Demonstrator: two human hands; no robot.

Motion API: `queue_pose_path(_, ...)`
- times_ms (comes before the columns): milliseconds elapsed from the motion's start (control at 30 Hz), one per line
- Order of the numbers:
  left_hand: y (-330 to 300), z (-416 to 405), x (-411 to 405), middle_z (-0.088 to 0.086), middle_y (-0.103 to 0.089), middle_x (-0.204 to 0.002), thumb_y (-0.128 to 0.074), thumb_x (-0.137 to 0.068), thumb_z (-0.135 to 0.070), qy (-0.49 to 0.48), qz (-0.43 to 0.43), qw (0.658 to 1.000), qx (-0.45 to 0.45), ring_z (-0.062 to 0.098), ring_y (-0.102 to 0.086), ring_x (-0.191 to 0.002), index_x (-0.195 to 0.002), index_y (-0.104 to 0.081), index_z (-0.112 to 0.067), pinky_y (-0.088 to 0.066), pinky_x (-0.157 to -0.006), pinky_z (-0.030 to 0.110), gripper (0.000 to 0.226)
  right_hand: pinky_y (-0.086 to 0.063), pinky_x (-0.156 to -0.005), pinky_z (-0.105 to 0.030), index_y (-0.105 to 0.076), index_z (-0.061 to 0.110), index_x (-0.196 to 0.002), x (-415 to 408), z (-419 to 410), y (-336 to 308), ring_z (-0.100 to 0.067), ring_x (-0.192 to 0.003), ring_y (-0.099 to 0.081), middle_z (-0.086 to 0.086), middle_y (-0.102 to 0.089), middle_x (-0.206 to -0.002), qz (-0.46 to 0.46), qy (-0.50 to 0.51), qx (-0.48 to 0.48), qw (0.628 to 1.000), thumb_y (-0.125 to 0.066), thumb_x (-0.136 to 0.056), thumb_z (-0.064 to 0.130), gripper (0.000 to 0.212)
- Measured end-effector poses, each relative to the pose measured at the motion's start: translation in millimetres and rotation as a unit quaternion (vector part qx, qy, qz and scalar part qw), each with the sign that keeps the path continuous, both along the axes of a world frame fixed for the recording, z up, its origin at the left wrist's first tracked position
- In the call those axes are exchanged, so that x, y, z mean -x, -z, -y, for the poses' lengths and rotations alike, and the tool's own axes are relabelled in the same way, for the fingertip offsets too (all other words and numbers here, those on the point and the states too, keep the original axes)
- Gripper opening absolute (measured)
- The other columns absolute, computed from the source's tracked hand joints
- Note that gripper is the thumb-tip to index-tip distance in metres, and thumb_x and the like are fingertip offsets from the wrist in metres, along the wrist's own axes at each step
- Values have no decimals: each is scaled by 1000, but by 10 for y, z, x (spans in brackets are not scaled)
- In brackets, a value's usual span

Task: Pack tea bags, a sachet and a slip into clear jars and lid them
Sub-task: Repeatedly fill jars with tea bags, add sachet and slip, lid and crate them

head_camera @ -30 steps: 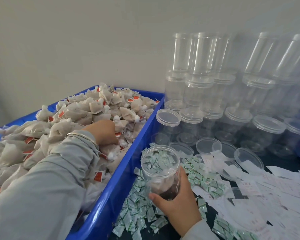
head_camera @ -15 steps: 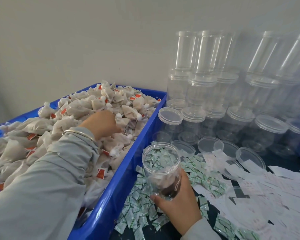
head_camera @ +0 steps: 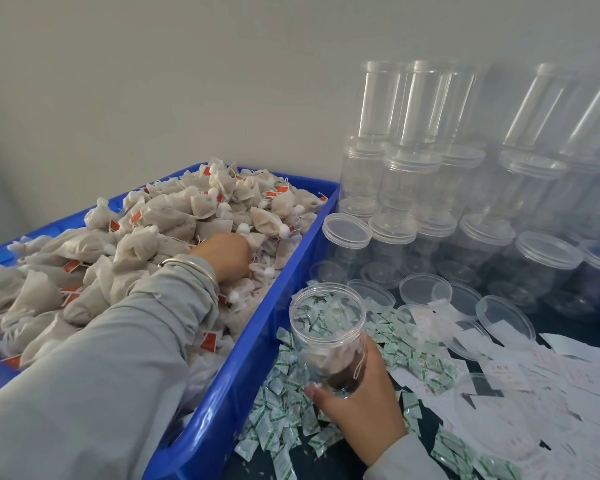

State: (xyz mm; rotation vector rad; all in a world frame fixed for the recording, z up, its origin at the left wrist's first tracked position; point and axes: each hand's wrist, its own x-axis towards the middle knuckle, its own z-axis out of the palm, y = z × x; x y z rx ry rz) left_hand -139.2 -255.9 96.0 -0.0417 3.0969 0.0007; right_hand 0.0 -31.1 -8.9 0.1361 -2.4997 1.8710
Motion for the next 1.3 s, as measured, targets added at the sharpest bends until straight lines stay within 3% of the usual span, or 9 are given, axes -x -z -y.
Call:
queue_pose_path(133, -164, -5, -50, -2, -59, -77, -56, -90, -17, -20, -125, 979, -162, 16, -52, -74, -84, -62, -12, -37, -58, 22, 9, -41, -106, -33, -35, 23, -139, 8, 2, -6, -7, -122, -50, 8, -53, -131, 6, -4, 1, 1000, -90, -54, 24, 101)
queue_pose_path(233, -306, -86, -126, -7, -60, -64, -63, -89, -20, -26, -161, 889, -429, 8, -55, -59, -73, -58, -20, -38, -51, 20, 17, -42, -105, -33, -36, 23, -138, 11, 0, -5, -7, -121, -51, 8, -53, -130, 8, -2, -11, 1000, -90, -55, 26, 99)
queue_pose_path(367, -434, -280, -325, -6, -63, -66, -64, -86, -12, 85, -5, 760, -644, 3, -57, -56, -74, -68, -21, -49, -53, 17, 15, -40, -107, -33, -29, 26, -142, -4, 4, -7, -7, -125, -47, 9, -48, -135, 15, 5, -9, 1000, -89, -56, 28, 105)
queue_pose_path(467, -427, -377, -430, -5, -67, -70, -66, -72, -20, 166, 104, 730, -654, 5, -61, -62, -71, -75, -24, -51, -56, 15, 10, -43, -101, -22, -33, 30, -140, -12, 11, -35, 0, -119, -50, 12, -51, -130, 6, 5, 7, 1000, -89, -56, 24, 101)
queue_pose_path(600, -381, -419, -442, -1, -73, -83, -66, -69, -33, 187, 126, 772, -594, 6, -64, -71, -81, -74, -22, -52, -62, 17, 19, -49, -80, -9, -46, 36, -122, 7, -2, -30, 5, -102, -59, 14, -61, -115, 19, 4, 27, 999, -88, -57, 14, 80)
queue_pose_path(700, -369, -336, -335, -2, -73, -78, -66, -82, -21, 114, 51, 789, -601, 7, -63, -67, -87, -70, -17, -50, -56, 15, 7, -50, -92, -23, -34, 33, -136, -22, 27, -57, -3, -112, -55, 9, -53, -127, 20, 2, 23, 1000, -86, -62, 13, 92)
queue_pose_path(933, -278, 24, -60, -6, -66, -71, -62, -87, -13, -28, -170, 858, -484, 9, -59, -67, -73, -64, -26, -44, -59, 22, 19, -49, -70, -8, -27, 19, -144, -5, 25, -13, -9, -110, -55, -7, -46, -136, 60, -16, 59, 996, -81, -65, -7, 99)
queue_pose_path(1033, -174, 65, -24, -3, -67, -93, -58, -86, -12, -20, -173, 939, -296, 12, -57, -77, -81, -65, -23, -42, -65, 22, 14, -49, -82, -15, -31, 23, -141, -39, 40, -52, -8, -111, -55, -1, -50, -132, 41, 10, 69, 997, -83, -65, 3, 94)
queue_pose_path(1300, 35, 3, 40, 11, -19, -155, -47, -94, -9, 58, -11, 998, -25, 29, -31, -138, -143, -38, -19, -33, -104, 37, 51, -43, -62, 0, -27, 16, -145, -4, 21, -66, 9, -99, -51, -6, -44, -138, 72, -15, 121, 990, -80, -63, -12, 102)
